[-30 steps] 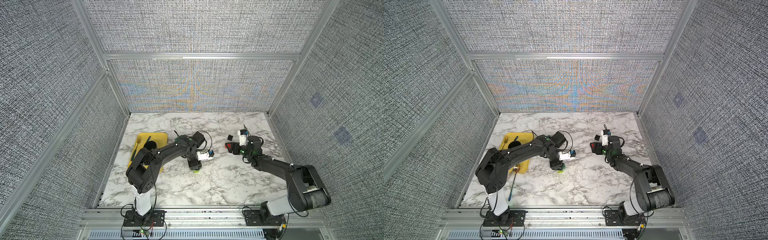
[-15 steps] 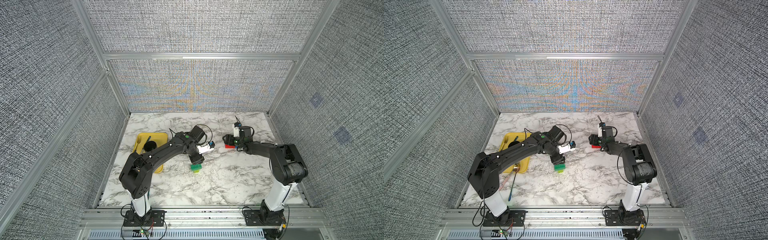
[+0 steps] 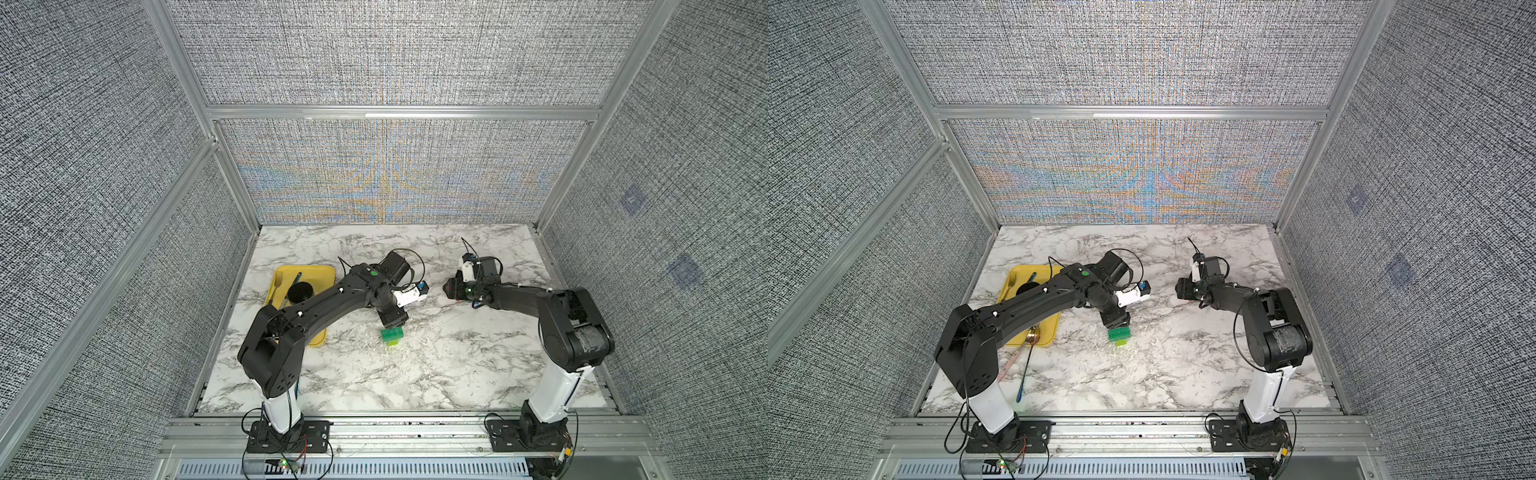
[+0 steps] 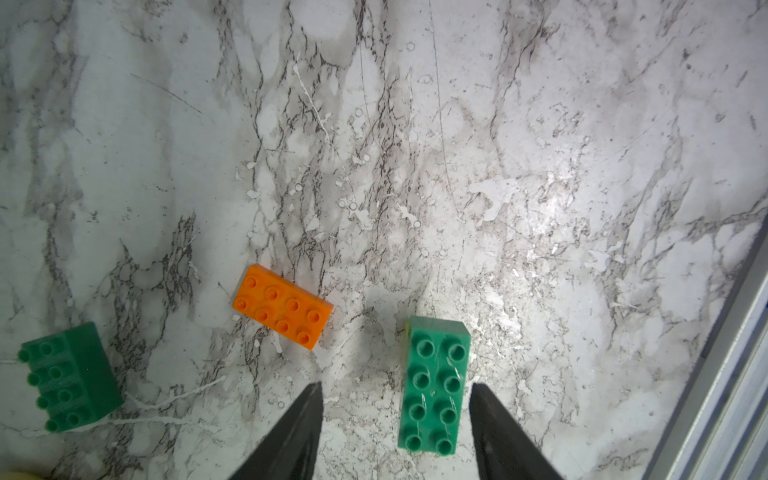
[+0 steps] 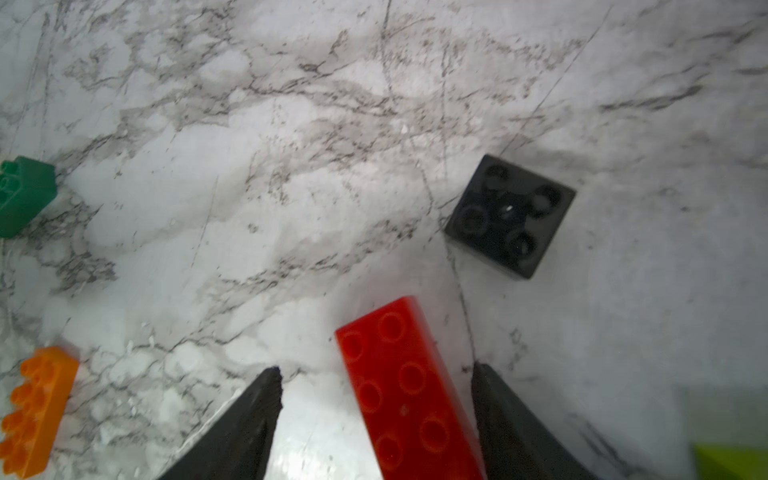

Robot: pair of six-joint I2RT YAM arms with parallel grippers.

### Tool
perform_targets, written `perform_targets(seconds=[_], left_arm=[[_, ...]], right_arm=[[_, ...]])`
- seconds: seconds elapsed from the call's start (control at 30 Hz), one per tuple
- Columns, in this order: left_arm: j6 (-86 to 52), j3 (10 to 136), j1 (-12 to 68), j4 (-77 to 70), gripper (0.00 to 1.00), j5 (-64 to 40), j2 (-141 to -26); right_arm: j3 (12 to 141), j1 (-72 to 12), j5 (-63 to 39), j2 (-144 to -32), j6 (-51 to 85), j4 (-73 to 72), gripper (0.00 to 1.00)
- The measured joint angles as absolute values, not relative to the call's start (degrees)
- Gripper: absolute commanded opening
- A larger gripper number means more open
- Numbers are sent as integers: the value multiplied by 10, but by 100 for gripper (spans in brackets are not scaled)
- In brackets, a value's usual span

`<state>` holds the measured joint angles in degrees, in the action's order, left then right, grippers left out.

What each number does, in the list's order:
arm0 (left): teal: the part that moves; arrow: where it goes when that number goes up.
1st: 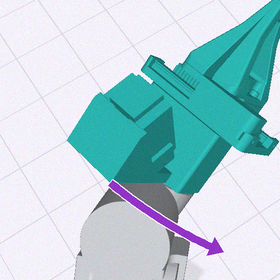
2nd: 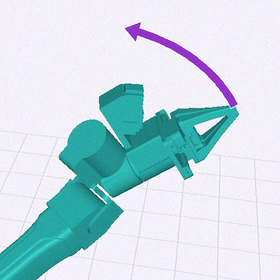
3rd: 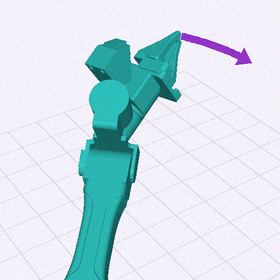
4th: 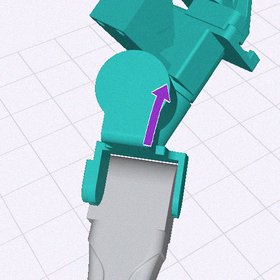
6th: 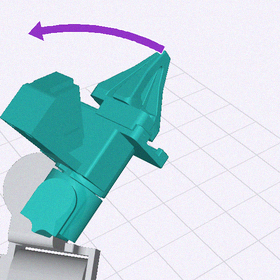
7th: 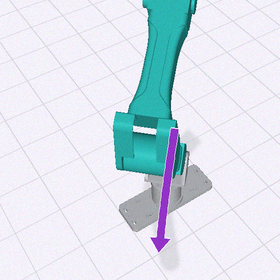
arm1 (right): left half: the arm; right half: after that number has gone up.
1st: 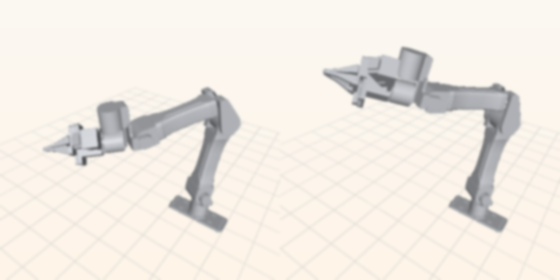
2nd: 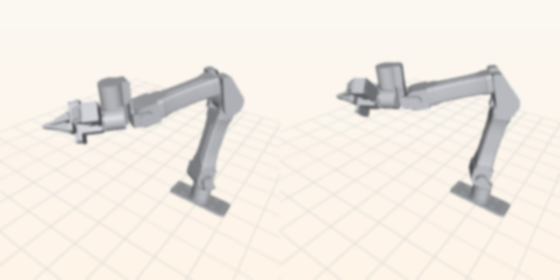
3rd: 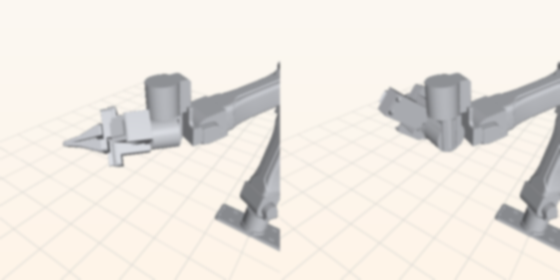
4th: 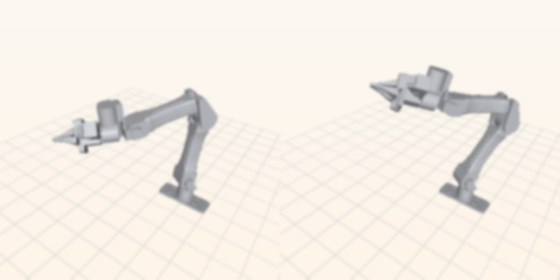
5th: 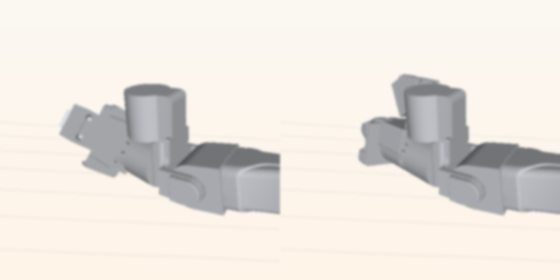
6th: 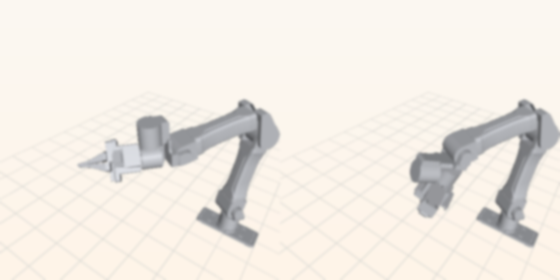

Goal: Assemble a carrot with lego
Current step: Pick up the lego brick from the center of the board.

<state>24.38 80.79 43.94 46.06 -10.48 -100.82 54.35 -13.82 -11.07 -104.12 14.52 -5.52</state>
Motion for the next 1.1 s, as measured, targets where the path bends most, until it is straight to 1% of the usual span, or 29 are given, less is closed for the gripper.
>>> perform_targets(seconds=[0.17,0.33,0.53,0.77,0.9,1.1], left_arm=[[240,812,439,460,60,-105,-1007],[240,812,439,460,60,-105,-991],[233,808,439,460,60,-99,-979],[216,806,439,453,60,-90,-961],[209,804,439,448,60,-86,-958],[205,798,439,438,60,-76,-956]], right_arm=[[533,-154,-98,-1038,137,-46,71],[555,-158,-56,-1063,135,-56,64],[567,-174,-9,-1082,128,-69,50],[562,-185,15,-1074,127,-58,50],[561,-188,25,-1072,127,-52,48],[558,-189,37,-1068,128,-46,33]])
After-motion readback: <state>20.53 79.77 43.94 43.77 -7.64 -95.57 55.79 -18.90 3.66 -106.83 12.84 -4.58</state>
